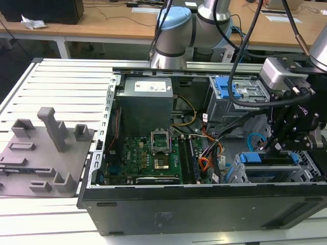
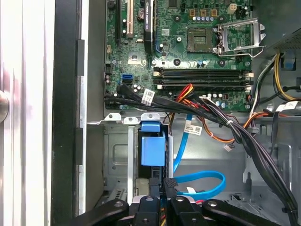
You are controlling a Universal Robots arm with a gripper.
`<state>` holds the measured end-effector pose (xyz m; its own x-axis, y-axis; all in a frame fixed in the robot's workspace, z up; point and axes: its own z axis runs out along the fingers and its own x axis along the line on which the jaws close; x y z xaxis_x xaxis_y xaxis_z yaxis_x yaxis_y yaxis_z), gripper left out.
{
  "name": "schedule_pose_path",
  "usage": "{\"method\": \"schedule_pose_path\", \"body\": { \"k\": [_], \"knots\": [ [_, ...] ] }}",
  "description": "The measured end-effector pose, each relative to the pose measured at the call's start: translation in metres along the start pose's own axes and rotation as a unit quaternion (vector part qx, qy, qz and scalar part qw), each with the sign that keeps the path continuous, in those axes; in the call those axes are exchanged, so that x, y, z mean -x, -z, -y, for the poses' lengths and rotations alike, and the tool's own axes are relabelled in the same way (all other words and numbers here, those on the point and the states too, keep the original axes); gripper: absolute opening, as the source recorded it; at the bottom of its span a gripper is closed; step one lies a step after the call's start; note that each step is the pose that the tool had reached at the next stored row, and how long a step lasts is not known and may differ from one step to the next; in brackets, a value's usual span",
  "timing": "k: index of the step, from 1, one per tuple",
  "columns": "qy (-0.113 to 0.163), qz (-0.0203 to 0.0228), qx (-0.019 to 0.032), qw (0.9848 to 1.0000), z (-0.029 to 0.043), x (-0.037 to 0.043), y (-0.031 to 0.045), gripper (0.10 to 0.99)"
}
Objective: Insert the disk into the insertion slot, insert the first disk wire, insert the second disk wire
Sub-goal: 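Insert the second disk wire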
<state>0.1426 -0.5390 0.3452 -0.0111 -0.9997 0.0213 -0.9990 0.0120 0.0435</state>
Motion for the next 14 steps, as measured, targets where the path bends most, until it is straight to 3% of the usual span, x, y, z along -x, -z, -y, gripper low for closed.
{"method": "schedule_pose_path", "body": {
  "k": [3,14],
  "knots": [
    [0.0,0.004,0.0,1.0,0.0001,-0.0016,-0.0016,0.157],
    [0.0,0.0053,0.0,1.0,0.0003,-0.0023,-0.0069,0.169]
  ]
}}
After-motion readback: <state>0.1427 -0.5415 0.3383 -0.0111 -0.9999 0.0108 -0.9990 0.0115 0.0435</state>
